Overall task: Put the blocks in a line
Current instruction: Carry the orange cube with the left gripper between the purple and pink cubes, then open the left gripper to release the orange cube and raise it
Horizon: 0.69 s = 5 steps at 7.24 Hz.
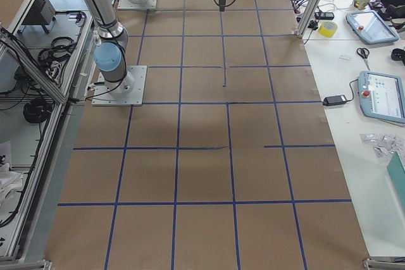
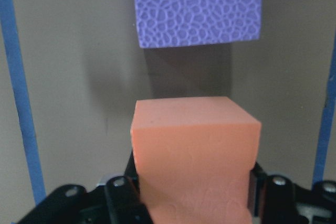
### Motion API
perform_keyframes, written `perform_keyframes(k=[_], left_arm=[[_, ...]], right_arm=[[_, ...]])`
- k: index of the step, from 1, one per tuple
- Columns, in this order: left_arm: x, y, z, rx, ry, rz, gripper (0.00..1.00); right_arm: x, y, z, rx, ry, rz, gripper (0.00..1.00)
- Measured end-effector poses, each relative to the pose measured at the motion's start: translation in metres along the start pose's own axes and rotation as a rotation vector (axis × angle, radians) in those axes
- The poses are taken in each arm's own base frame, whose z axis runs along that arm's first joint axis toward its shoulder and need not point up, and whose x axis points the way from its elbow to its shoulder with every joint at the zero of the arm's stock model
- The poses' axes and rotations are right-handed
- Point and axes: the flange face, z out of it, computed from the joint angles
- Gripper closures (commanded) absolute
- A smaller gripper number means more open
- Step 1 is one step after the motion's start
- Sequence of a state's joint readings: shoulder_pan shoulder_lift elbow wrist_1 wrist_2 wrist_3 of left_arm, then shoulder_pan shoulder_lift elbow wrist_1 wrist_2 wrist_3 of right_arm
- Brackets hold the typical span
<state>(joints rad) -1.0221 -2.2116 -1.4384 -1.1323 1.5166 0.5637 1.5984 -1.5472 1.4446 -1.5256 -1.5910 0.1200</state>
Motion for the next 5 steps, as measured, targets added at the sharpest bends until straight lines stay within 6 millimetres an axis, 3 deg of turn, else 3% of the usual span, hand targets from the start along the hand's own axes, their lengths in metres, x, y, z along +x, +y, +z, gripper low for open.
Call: perform_keyframes(k=[1, 2, 3, 5], left_arm=[[0.0001, 0.0006, 0.0015, 0.005, -0.005, 0.001, 0.55], [-0.0003, 0.0009, 0.0018, 0.008, -0.011, 0.001, 0.46], [-0.0008, 0.0007, 0.0015, 0.012, -0.016, 0.002, 0.09], [-0.0014, -0.0007, -0.001, 0.029, -0.025, 0.002, 0.04]], right_arm=[[-0.0001, 0.0001, 0.0008, -0.004, -0.001, -0.001, 0.0], [0.0, 0.0003, 0.0018, -0.008, -0.003, -0.001, 0.0], [0.0001, 0.0008, 0.0038, -0.015, -0.004, -0.001, 0.0], [0.0005, 0.0061, 0.0084, -0.034, -0.004, -0.001, 0.0]])
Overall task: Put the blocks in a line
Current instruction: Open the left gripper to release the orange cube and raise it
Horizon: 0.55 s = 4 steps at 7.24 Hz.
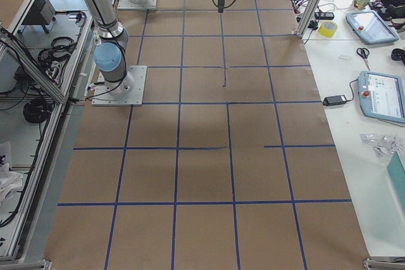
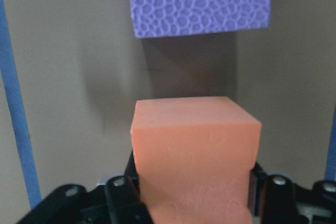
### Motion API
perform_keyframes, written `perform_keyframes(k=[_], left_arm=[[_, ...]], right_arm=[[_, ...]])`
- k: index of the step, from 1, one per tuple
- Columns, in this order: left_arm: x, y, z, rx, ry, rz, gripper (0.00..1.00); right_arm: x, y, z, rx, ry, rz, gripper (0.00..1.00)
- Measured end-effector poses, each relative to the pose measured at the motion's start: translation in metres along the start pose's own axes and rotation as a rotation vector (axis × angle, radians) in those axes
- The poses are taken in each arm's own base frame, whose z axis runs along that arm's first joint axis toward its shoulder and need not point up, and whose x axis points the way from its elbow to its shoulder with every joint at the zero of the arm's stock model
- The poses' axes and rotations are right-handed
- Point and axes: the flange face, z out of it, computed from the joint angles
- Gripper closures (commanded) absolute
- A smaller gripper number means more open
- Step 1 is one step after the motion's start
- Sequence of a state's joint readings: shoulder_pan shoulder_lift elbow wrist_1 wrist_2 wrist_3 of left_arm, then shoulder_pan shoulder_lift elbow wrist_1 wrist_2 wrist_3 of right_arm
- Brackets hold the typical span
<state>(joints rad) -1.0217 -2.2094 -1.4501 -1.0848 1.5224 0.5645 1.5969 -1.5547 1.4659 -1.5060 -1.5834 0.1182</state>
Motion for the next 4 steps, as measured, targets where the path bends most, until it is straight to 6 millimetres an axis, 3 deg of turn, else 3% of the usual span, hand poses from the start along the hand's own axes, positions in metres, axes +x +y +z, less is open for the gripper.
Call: perform_keyframes(k=[3, 4], left_arm=[[0.007, 0.0, -0.018, 0.019, -0.006, -0.005, 0.03], [0.025, -0.001, -0.038, 0.018, -0.012, 0.013, 0.0]], right_arm=[[0.0, 0.007, 0.002, -0.016, -0.003, -0.008, 0.0], [0.0, 0.008, 0.001, -0.016, -0.004, -0.008, 0.0]])
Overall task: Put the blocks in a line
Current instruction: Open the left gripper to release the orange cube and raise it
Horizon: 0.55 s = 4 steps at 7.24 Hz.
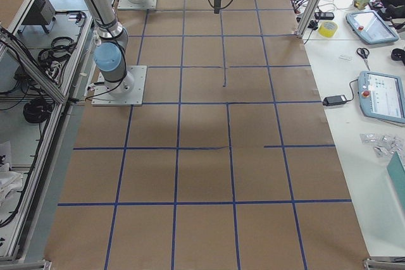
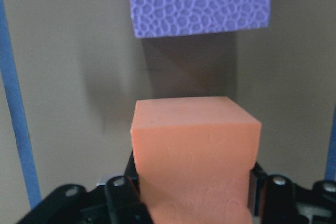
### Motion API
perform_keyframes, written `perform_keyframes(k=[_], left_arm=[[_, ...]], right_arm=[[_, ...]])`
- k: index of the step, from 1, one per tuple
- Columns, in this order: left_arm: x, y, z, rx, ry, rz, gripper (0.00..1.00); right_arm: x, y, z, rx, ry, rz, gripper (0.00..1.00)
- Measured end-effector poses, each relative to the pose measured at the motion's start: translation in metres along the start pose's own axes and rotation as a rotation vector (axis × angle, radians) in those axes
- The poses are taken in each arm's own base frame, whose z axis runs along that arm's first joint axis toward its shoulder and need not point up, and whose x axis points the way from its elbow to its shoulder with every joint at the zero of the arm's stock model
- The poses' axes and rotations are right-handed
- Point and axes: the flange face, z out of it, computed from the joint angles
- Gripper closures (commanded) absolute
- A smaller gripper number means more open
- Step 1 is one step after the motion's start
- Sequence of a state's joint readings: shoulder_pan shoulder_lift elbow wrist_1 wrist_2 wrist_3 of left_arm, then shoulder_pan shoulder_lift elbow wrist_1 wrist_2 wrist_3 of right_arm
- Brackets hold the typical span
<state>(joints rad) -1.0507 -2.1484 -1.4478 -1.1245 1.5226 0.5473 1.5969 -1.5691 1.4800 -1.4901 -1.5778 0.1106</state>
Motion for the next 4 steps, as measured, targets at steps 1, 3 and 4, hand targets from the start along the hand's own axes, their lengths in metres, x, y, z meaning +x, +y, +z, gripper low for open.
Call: perform_keyframes(k=[1, 3, 4], left_arm=[[0.031, 0.0, -0.029, -0.011, -0.002, 0.005, 0.0], [0.109, 0.015, -0.111, -0.029, 0.0, -0.03, 0.0], [0.143, 0.029, -0.156, -0.027, 0.001, -0.034, 0.0]], right_arm=[[0.0, 0.001, -0.001, 0.001, -0.001, 0.001, 0.0], [0.0, 0.001, -0.002, 0.008, -0.002, 0.004, 0.0], [0.0, 0.0, -0.002, 0.01, -0.002, 0.004, 0.0]])
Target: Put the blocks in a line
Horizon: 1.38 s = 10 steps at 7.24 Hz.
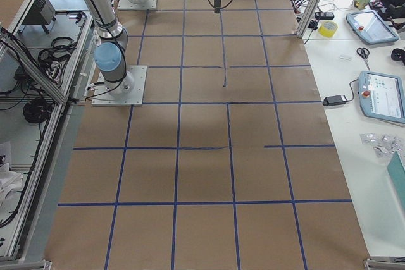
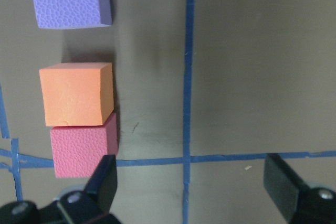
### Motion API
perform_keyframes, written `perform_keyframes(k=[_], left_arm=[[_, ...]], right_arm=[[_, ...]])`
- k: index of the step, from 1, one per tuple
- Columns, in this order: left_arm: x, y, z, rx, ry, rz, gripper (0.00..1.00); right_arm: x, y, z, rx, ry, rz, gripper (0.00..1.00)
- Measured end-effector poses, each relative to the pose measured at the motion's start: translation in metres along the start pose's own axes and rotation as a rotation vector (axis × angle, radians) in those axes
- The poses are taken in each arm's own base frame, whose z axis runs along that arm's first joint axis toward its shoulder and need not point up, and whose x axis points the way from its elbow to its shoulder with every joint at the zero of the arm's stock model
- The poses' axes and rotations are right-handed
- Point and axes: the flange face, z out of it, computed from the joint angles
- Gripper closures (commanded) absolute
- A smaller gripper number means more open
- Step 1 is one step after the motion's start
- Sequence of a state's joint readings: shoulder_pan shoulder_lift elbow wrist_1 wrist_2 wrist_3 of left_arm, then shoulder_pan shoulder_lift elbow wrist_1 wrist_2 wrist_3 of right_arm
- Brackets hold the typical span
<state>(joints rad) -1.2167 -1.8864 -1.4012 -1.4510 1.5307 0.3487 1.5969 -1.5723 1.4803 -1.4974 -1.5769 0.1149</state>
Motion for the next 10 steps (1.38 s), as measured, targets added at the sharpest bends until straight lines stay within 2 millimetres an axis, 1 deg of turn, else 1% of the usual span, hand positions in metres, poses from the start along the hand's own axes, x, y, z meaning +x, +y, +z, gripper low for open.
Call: perform_keyframes(k=[1, 2, 3, 4, 5, 6, 7, 9, 10], left_arm=[[0.038, 0.02, -0.04, 0.011, -0.007, -0.006, 0.0], [0.078, 0.042, -0.07, 0.021, -0.012, -0.023, 0.0], [0.114, 0.064, -0.093, 0.032, -0.014, -0.043, 0.0], [0.145, 0.085, -0.111, 0.048, -0.016, -0.045, 0.0], [0.168, 0.105, -0.119, 0.049, -0.016, -0.053, 0.0], [0.181, 0.12, -0.115, 0.036, -0.014, -0.073, 0.0], [0.183, 0.126, -0.111, 0.028, -0.014, -0.088, 0.0], [0.183, 0.129, -0.112, 0.047, -0.012, -0.099, 0.0], [0.185, 0.126, -0.11, 0.063, -0.014, -0.094, 0.0]], right_arm=[[0.0, 0.0, 0.0, 0.001, 0.0, 0.0, 0.0], [0.0, 0.0, 0.0, 0.0, 0.001, 0.0, 0.0], [0.0, 0.0, 0.0, 0.001, 0.001, 0.0, 0.0], [0.0, -0.001, 0.0, 0.002, 0.002, 0.0, 0.0], [0.0, -0.001, 0.0, 0.004, 0.003, 0.0, 0.0], [0.001, -0.001, 0.0, 0.005, 0.007, -0.001, 0.0], [0.001, -0.001, 0.0, 0.006, 0.012, -0.003, 0.0], [0.001, -0.001, 0.0, 0.007, 0.016, -0.005, 0.0], [0.002, -0.001, 0.0, 0.008, 0.016, -0.006, 0.0]])
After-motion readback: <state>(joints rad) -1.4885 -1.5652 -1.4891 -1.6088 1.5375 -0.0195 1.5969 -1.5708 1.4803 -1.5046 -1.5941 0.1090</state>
